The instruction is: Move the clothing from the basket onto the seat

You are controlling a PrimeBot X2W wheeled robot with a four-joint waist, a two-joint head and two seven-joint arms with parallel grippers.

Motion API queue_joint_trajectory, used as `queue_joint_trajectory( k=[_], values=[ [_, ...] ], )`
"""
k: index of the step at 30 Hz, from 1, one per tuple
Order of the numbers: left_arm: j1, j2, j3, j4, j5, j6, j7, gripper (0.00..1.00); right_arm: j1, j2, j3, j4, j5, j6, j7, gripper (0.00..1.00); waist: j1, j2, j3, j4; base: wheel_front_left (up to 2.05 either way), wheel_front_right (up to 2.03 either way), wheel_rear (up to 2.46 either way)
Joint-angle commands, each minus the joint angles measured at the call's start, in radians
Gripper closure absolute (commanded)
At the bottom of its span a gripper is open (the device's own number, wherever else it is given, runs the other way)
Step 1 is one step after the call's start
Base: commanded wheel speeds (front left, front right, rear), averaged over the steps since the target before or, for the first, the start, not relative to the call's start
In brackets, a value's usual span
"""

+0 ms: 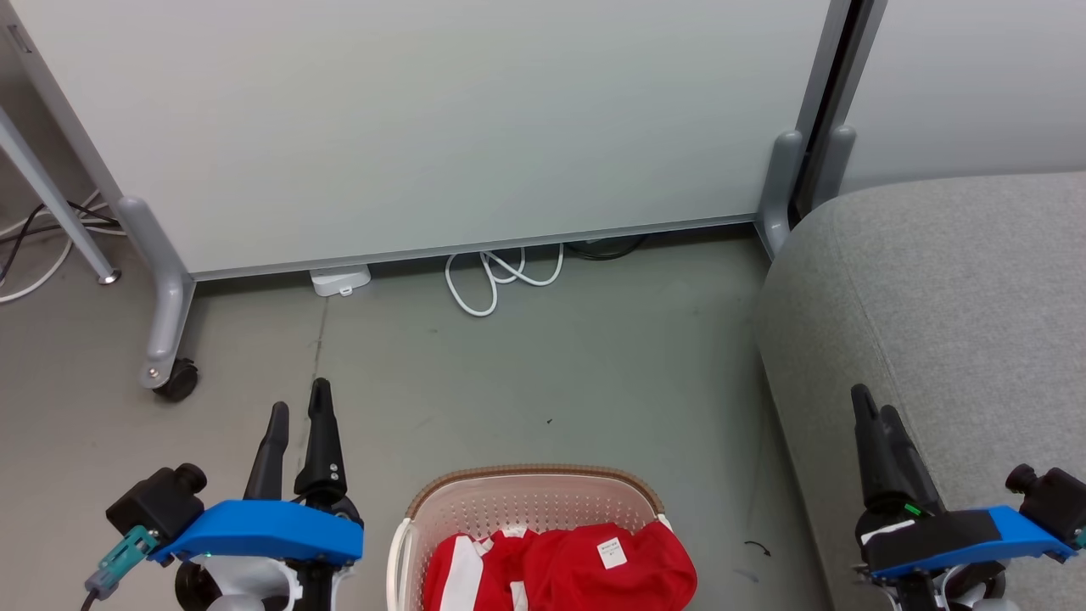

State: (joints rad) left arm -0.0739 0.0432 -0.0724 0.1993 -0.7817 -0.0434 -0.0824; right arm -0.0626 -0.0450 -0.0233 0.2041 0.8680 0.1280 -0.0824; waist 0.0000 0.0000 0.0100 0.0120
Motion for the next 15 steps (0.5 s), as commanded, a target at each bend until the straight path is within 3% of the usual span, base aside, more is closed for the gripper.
queue_joint_trajectory(
  k=[1,15],
  values=[
    [-0.029,0.007,-0.011,-0.011,0.046,0.001,-0.014,0.0,-0.012,-0.005,0.004,-0.004,-0.058,0.003,-0.013,0.0,0.0,0.0,0.0,0.001,0.0,0.0,0.0],
    [-0.025,0.008,-0.032,0.011,0.194,-0.005,-0.052,0.0,-0.02,-0.006,0.016,0.018,-0.24,0.003,-0.053,0.0,0.0,0.0,-0.002,0.007,0.0,0.0,0.0]
  ],
)
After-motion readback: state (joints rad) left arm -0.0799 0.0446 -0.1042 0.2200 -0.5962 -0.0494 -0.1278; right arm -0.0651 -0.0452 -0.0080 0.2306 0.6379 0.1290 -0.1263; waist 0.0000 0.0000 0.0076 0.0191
